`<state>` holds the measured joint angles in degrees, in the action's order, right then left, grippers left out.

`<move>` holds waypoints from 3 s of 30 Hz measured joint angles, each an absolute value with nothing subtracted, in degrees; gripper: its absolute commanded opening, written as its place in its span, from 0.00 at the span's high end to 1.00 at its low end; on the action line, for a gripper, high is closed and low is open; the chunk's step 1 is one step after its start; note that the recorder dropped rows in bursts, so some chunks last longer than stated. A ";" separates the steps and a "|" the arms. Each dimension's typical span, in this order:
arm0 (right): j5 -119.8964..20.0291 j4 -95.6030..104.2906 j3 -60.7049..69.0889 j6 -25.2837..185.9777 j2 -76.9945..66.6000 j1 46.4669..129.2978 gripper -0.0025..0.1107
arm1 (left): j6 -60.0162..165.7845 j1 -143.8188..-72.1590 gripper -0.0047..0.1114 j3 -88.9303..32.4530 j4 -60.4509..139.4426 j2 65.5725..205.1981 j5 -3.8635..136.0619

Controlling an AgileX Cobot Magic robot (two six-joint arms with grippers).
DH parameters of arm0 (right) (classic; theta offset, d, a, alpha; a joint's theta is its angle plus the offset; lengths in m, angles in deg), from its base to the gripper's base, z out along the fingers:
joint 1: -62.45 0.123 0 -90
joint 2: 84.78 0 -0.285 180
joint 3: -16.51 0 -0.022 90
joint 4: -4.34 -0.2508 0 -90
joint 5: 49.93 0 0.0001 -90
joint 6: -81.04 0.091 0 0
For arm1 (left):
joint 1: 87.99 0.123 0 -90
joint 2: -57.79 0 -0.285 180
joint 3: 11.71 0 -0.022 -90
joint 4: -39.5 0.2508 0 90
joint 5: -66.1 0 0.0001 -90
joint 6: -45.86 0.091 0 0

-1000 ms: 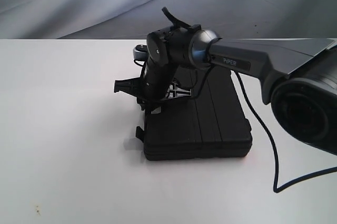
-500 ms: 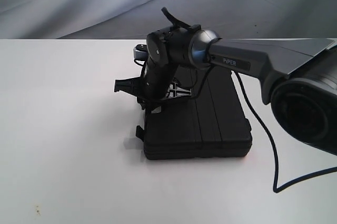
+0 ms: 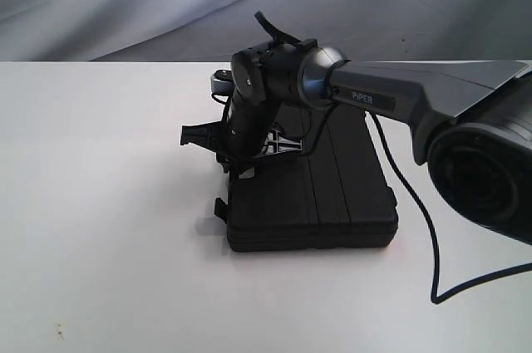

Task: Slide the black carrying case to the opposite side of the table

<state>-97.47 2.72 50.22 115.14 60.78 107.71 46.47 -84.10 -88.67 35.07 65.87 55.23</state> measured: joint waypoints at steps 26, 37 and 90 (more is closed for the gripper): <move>-100.74 9.99 50.36 115.90 58.20 108.07 0.68 | 46.47 -84.10 0.96 -88.67 35.04 65.87 55.23; -103.67 20.99 50.36 114.14 51.88 108.95 0.84 | 46.47 -84.10 0.96 -88.67 35.04 65.87 55.23; -42.53 30.84 -14.99 97.10 -18.83 80.93 0.98 | 46.47 -84.10 0.96 -88.67 34.84 65.87 55.23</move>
<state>-42.53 30.84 -14.99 97.10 -18.83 80.93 46.47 -84.10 -88.67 34.84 65.87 55.23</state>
